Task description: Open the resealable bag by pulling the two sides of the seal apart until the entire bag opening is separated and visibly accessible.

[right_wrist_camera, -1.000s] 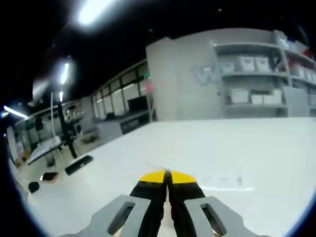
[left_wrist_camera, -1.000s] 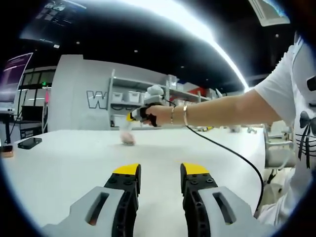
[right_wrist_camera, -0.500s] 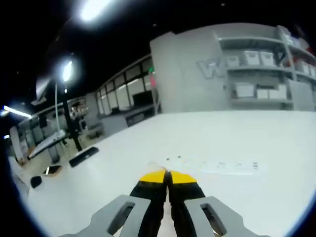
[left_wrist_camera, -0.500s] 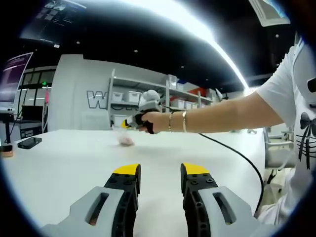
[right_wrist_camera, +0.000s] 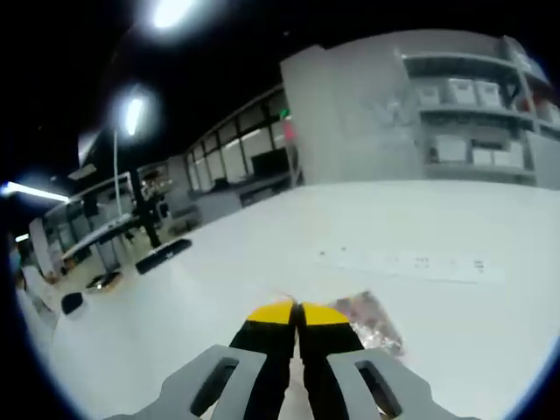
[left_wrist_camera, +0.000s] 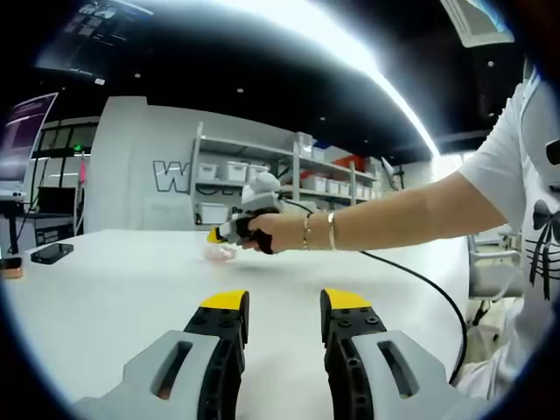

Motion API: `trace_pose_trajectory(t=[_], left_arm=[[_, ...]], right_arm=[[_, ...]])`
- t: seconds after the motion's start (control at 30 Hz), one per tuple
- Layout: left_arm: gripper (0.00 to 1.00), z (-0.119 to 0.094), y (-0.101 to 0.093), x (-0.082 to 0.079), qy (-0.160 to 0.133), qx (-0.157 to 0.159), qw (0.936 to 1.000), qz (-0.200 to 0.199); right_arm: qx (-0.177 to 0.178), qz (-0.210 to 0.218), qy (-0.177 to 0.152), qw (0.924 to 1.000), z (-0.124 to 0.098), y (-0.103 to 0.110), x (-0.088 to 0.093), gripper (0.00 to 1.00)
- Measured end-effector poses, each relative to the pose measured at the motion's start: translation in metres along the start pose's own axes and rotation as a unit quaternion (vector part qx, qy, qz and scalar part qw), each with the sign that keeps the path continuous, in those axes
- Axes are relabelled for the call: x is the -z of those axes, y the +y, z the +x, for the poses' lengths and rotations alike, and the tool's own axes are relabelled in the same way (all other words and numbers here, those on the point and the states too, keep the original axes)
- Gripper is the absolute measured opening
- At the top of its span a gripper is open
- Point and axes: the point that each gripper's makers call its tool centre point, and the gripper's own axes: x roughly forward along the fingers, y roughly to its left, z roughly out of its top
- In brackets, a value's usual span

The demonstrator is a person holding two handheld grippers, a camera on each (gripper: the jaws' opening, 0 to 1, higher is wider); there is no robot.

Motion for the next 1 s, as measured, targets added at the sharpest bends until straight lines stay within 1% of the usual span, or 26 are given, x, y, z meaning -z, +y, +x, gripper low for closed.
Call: trace_pose_trajectory(t=[0.17,0.2,0.27,0.3,0.33,0.37,0.53,0.67,0.9,1.0], left_arm=[[0.33,0.0,0.0,0.0,0.0,-0.001,1.0,0.0],[0.33,0.0,0.0,0.0,0.0,-0.001,1.0,0.0],[0.33,0.0,-0.001,0.0,0.0,-0.001,1.0,-0.001],[0.33,0.0,-0.001,0.0,0.0,0.0,1.0,-0.001],[0.33,0.0,-0.001,0.0,0.0,0.0,1.0,-0.001],[0.33,0.0,0.0,0.0,0.0,0.0,1.0,-0.001],[0.33,0.0,0.0,0.0,-0.001,0.0,1.0,-0.003],[0.33,0.002,0.006,-0.001,-0.002,0.001,1.0,-0.005],[0.33,0.002,0.007,0.0,-0.003,0.0,1.0,-0.007],[0.33,0.002,0.008,0.0,-0.003,0.0,1.0,-0.007]], right_arm=[[-0.008,-0.016,0.008,0.9998,-0.002,0.01,0.008,0.0],[-0.01,-0.019,0.009,0.9997,-0.002,0.011,0.009,0.01],[-0.012,-0.031,0.015,0.9993,-0.002,0.015,0.013,0.09],[-0.012,-0.036,0.017,0.9991,-0.003,0.016,0.015,0.11],[-0.011,-0.047,0.02,0.9986,-0.003,0.011,0.015,0.11],[-0.012,-0.053,0.021,0.9983,-0.003,0.013,0.016,0.1],[-0.014,-0.06,0.024,0.9978,-0.001,0.012,0.018,0.1],[-0.014,-0.064,0.025,0.9975,0.0,0.016,0.018,0.1],[-0.017,-0.072,0.022,0.997,0.001,0.021,0.016,0.11],[-0.019,-0.082,0.024,0.9962,0.002,0.024,0.018,0.13]])
